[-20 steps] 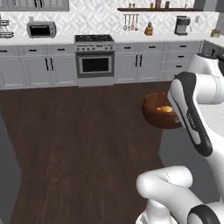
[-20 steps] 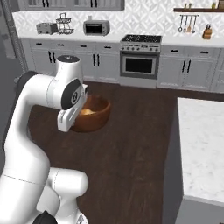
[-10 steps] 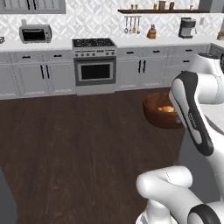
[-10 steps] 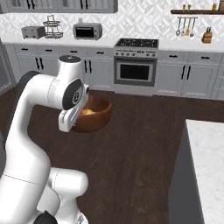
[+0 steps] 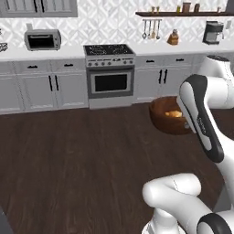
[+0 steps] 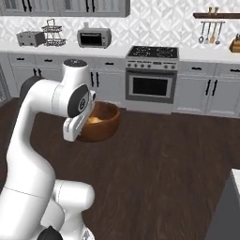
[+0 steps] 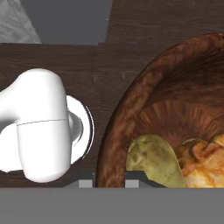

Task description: Pick the chicken drumstick and potato from their plates and place them in the bowl. Then put the bowl in the fridge.

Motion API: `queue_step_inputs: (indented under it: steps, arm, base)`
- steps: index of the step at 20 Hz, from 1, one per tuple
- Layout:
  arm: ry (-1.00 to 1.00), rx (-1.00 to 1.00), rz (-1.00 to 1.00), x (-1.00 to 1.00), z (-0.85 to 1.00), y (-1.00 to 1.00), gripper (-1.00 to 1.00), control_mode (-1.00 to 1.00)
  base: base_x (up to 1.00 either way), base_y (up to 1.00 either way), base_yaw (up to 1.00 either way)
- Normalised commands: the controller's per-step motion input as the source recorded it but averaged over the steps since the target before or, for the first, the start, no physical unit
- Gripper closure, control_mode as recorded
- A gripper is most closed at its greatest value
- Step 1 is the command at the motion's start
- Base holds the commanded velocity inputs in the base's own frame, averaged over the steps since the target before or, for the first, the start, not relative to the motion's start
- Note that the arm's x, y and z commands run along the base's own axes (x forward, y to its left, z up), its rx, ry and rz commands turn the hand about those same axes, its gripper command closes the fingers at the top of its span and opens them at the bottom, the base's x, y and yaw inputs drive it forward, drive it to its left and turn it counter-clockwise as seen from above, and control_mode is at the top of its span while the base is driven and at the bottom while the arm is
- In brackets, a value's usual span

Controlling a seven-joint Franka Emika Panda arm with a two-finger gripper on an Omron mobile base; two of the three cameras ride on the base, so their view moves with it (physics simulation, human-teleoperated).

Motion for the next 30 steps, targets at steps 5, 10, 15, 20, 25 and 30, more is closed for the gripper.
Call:
queue_step_inputs:
  steps: [5, 10, 15, 20, 25, 30]
  arm:
    - [0.0, 0.0, 0.0, 0.0, 0.0, 0.0, 1.0, 1.0]
    - [0.0, 0.0, 0.0, 0.0, 0.0, 0.0, 1.0, 1.0]
    - [0.0, 0.0, 0.0, 0.0, 0.0, 0.0, 1.0, 1.0]
    - [0.0, 0.0, 0.0, 0.0, 0.0, 0.0, 1.0, 1.0]
    - [0.0, 0.0, 0.0, 0.0, 0.0, 0.0, 1.0, 1.0]
    - [0.0, 0.0, 0.0, 0.0, 0.0, 0.0, 1.0, 1.0]
  base:
    - [1.0, 0.52, 0.0]
    - [1.0, 0.48, 0.08]
    - [1.0, 0.08, 0.44]
    - [1.0, 0.0, 0.62]
    - [1.0, 0.0, 0.63]
    - [1.0, 0.0, 0.63]
